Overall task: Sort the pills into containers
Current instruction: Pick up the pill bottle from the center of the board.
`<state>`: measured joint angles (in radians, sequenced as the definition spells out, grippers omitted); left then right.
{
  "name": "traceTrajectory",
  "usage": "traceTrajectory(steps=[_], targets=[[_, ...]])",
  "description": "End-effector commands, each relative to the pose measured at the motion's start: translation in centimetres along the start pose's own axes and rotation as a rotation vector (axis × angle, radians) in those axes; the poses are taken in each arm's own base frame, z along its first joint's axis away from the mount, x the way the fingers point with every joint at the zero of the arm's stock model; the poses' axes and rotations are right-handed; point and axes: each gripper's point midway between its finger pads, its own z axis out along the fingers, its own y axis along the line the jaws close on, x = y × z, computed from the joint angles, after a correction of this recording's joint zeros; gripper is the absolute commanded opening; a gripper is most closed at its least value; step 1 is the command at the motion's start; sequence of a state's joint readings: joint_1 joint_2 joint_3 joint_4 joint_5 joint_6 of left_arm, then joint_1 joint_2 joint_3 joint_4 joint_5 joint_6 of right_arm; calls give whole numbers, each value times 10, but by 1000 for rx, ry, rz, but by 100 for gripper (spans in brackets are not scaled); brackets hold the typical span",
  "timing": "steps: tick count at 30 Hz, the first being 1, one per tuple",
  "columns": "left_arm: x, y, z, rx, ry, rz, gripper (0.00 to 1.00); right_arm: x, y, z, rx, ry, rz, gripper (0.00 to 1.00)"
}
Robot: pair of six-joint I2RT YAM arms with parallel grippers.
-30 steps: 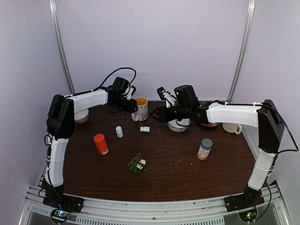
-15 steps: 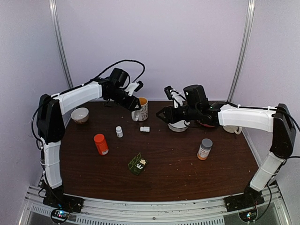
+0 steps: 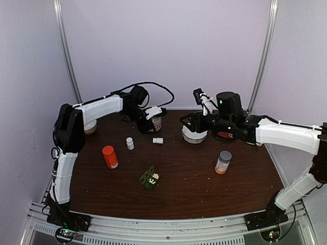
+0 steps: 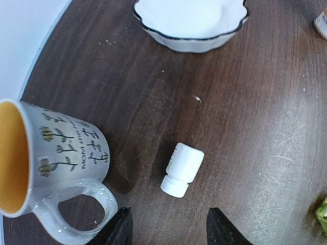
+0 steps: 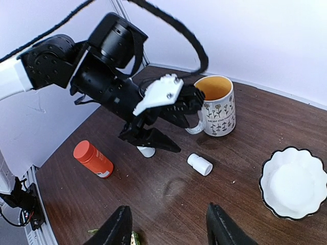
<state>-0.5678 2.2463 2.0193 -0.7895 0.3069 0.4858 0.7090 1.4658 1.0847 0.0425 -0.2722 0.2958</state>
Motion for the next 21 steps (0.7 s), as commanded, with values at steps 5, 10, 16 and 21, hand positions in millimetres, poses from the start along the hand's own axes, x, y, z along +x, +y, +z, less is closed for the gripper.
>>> traceTrajectory(steps=[5,10,16,21], targets=[[16,2,29,8,126,155,52,-22,0,-18,18,-76,-7,52],[22,0,49,36,179,185,55,-26,2,-23,15,-87,-18,53],[44,-20,76,117,264,260,56,-32,3,-30,25,-103,-33,53],[52,-32,84,182,270,252,52,-36,3,-34,30,-113,-42,54]])
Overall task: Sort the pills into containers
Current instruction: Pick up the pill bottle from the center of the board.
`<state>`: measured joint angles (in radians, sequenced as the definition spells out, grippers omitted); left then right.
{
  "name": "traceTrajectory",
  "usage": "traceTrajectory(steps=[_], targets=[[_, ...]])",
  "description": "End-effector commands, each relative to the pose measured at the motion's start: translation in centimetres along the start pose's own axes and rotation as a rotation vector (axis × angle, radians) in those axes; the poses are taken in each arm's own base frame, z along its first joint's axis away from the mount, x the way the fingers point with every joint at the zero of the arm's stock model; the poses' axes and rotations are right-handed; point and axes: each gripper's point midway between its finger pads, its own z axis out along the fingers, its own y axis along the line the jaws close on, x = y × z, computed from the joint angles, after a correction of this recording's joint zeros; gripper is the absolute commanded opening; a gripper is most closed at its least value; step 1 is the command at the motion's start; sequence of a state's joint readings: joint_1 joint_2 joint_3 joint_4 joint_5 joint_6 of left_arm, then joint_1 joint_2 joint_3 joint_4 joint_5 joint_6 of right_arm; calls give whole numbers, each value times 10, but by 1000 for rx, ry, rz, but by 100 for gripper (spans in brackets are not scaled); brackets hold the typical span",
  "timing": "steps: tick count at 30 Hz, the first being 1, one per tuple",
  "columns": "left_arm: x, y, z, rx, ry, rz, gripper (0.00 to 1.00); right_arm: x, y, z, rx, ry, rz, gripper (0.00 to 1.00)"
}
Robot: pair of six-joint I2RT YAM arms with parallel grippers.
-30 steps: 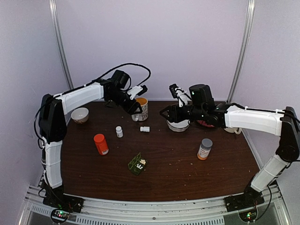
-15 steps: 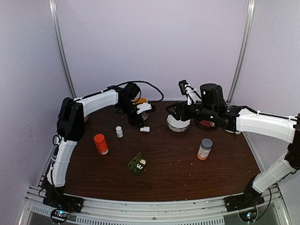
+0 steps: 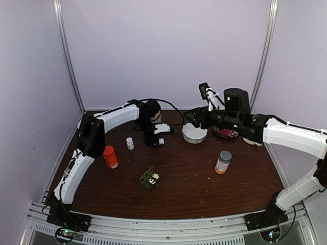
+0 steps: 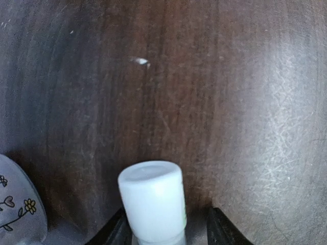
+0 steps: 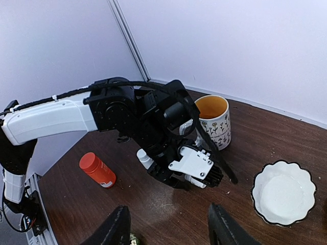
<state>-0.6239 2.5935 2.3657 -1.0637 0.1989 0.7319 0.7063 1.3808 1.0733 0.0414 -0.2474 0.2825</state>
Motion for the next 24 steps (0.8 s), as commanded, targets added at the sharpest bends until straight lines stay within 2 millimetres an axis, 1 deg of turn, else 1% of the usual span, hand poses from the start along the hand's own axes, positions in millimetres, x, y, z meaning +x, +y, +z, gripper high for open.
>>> traceTrajectory(steps=[1,4,6,10,13,17,18,19,21,22,24], targets=[[-1,-13,3,57,3,32,48,-13,-3,-9,25,-38,-20,54],[1,-12,9,60,6,26,35,-14,-3,-9,24,-40,-22,54],[-1,-13,8,65,-3,25,29,-15,-3,-10,23,-42,-22,54],[-5,-13,1,53,-3,44,23,-14,-3,-10,25,-42,-22,54],[-11,-15,-11,46,-20,43,21,-12,-4,-11,27,-38,-21,54],[-23,-22,-38,36,-84,16,20,-7,-4,-16,25,-41,-33,54],[-26,-24,-48,24,-98,11,19,-6,-4,-19,22,-43,-39,54],[-31,-26,-63,1,-117,9,18,-5,-3,-21,17,-46,-48,54],[-38,-32,-83,-34,-147,0,18,-3,-1,-26,3,-48,-64,54],[-41,-38,-92,-42,-160,-2,17,-1,2,-29,-11,-47,-70,54],[-51,-49,-118,-75,-198,10,17,2,7,-33,-38,-38,-75,54]])
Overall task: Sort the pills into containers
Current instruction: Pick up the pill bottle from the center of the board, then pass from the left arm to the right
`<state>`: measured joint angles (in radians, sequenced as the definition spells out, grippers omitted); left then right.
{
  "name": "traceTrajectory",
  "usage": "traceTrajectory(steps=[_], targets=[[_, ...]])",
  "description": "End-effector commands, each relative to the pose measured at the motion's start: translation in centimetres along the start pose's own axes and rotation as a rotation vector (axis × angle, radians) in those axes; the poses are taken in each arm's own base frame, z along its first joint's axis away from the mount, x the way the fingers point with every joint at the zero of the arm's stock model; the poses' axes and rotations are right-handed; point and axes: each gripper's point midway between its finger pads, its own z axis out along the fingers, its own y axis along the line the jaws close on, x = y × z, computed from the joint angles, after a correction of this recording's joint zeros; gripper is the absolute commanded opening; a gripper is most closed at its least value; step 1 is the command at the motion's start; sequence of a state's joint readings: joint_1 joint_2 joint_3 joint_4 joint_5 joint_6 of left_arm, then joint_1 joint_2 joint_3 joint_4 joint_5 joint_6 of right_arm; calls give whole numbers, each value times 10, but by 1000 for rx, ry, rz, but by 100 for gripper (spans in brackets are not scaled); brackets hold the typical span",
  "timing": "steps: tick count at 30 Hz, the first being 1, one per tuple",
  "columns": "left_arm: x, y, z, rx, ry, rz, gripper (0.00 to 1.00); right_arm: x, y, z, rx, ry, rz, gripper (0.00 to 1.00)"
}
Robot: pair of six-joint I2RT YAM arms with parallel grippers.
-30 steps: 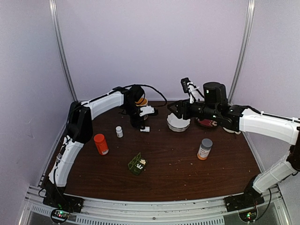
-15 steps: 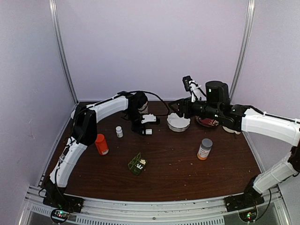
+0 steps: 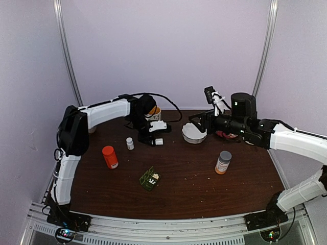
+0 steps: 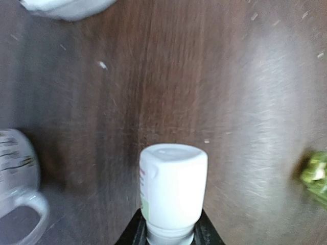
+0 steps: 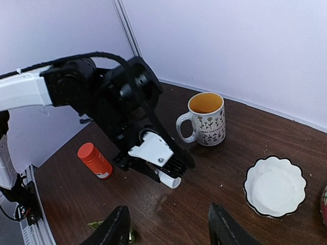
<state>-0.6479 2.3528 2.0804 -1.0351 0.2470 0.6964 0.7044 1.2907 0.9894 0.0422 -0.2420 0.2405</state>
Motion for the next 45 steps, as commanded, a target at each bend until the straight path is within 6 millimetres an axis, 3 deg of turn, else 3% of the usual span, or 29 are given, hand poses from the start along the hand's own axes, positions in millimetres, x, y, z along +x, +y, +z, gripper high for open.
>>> traceTrajectory(steps=[1,4,9,15,23,30,38,45], targets=[[-55,-16,-82,-142,-189,34,17,-5,10,-14,-57,-26,-30,54],[-69,-39,-114,-193,-236,57,18,-3,14,-22,-73,-31,8,55],[-83,-75,-156,-262,-298,79,19,-6,41,-36,-228,-48,117,57],[-94,-109,-191,-311,-349,125,19,-10,74,-42,-429,-32,270,59],[-94,-120,-204,-378,-326,144,19,1,101,-23,-405,104,299,65],[-98,-135,-211,-371,-345,171,20,2,113,-11,-435,130,345,56],[-99,-146,-221,-353,-382,179,21,3,118,-2,-412,148,360,60],[-99,-151,-220,-348,-381,190,21,1,128,3,-456,158,376,49]])
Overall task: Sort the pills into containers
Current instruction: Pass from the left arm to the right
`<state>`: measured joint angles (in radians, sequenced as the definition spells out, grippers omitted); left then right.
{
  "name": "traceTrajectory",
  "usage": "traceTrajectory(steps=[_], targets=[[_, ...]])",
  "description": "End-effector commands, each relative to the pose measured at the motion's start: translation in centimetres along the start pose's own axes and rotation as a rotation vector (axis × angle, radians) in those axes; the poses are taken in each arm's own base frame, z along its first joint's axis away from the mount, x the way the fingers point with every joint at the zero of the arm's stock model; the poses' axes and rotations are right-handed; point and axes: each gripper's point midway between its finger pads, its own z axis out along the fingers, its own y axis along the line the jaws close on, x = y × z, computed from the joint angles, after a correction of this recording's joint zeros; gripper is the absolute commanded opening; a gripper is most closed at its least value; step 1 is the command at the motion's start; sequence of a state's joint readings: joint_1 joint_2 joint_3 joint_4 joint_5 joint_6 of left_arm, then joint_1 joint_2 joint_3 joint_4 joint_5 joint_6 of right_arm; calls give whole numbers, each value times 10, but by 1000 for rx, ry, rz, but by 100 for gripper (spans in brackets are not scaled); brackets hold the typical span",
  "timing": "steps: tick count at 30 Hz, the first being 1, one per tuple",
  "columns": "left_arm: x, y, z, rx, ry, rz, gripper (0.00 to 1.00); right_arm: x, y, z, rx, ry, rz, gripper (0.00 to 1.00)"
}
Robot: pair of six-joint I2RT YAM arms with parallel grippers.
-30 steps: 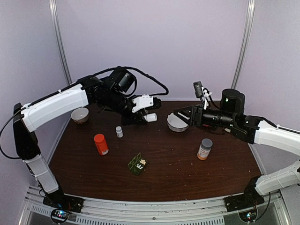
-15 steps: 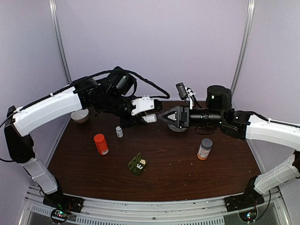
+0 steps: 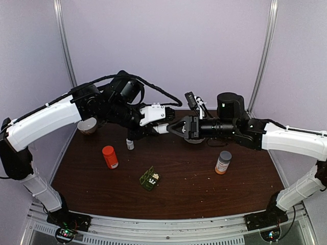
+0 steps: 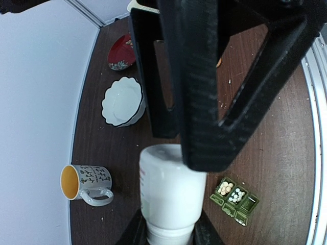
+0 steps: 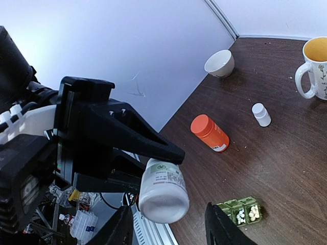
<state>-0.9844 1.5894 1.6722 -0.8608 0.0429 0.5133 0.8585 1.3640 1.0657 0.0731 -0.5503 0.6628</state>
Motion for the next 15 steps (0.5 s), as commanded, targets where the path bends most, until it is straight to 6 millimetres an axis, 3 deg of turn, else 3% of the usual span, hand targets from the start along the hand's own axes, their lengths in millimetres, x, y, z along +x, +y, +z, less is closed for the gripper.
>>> traceTrajectory(steps=[1,5,15], targets=[[-10,0,-6,-14,-45,-2,21,-9,14,6,-40,-11,0,49],[-11,0,-7,-15,-48,3,21,-6,14,11,-49,6,9,48],[-8,1,-6,-28,-35,11,22,-4,16,14,-72,14,22,23]])
